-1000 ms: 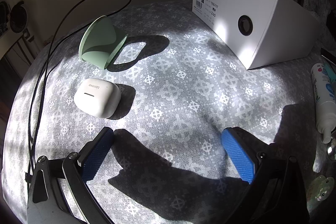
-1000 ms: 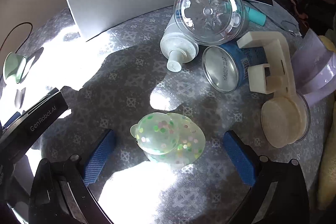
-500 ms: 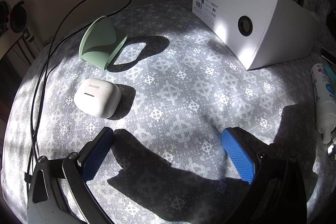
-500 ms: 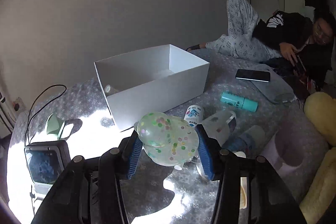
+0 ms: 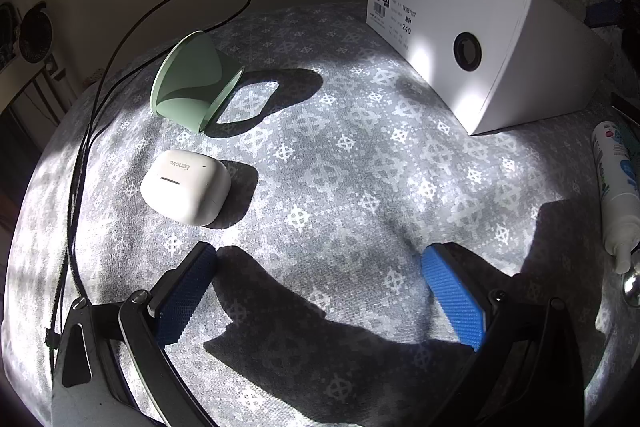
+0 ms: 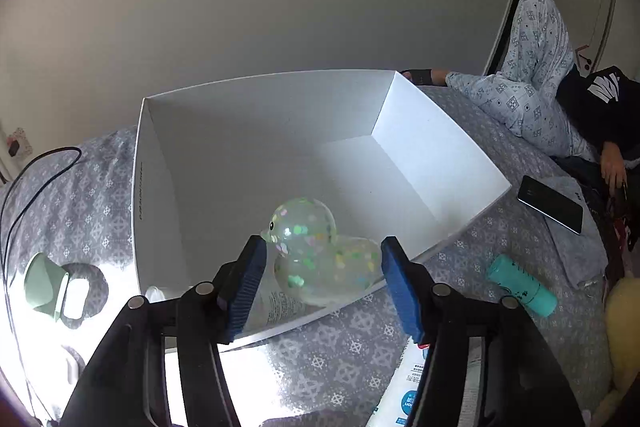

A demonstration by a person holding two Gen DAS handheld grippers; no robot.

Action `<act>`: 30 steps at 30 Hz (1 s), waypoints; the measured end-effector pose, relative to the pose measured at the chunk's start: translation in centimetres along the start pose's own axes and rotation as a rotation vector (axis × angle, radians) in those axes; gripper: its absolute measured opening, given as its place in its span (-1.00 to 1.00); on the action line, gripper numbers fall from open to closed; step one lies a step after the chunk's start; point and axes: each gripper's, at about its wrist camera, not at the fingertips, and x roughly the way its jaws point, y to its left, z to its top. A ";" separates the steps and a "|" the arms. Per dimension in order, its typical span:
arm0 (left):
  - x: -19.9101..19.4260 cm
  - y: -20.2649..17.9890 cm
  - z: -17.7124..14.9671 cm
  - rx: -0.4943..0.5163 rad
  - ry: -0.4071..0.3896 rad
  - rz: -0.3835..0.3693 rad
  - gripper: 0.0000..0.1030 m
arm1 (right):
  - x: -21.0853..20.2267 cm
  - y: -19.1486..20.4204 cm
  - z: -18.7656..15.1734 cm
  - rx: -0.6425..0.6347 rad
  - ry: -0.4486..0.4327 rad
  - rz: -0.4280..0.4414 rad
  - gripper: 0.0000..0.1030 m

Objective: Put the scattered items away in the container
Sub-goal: 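Carry the ball over the white box and open the right tool, then move the right tool to the cream plastic holder and close on it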

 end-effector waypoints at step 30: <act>-0.5 0.0 -0.5 -0.001 -0.002 0.000 0.99 | -5.1 -15.1 -23.1 0.685 0.342 -0.173 1.00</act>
